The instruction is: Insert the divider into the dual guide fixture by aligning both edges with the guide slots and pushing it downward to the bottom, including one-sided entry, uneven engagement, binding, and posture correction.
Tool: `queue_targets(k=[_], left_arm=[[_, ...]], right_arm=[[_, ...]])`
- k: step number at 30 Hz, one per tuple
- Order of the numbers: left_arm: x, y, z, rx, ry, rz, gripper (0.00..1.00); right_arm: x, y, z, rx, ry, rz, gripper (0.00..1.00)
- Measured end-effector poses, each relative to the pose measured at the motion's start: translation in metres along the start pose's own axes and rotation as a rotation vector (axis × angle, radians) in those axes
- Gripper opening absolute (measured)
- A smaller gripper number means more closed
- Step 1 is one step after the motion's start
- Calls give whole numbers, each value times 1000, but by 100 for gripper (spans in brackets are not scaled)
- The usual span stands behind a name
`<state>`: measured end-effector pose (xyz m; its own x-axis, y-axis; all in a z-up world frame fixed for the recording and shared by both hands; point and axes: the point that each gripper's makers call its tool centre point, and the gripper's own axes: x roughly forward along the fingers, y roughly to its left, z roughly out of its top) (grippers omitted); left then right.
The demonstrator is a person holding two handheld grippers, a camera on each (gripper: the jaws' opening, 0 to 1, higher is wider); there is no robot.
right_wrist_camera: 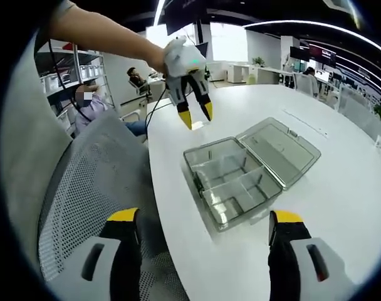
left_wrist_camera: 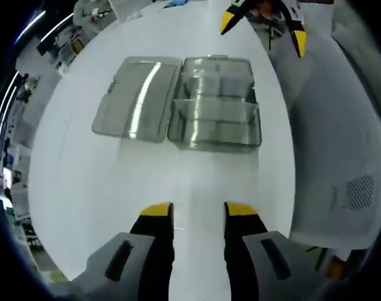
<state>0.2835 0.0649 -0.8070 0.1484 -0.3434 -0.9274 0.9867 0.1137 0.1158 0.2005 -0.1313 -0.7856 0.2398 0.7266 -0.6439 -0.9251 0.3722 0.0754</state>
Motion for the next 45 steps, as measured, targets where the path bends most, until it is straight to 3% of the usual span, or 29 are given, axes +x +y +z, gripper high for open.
queue_targets(k=[8,30,45], left_arm=[[-9,-4,31,32,-58,26,26],[-20,-23,95,77,-218,113,26],[-23,-26,119,106,-297,205,27]], right_arm=[[2,-1,6,12,-13,2,81],[1,-16,20,89,-68,-7,76],[0,-24,36,147,-128,-21,70]])
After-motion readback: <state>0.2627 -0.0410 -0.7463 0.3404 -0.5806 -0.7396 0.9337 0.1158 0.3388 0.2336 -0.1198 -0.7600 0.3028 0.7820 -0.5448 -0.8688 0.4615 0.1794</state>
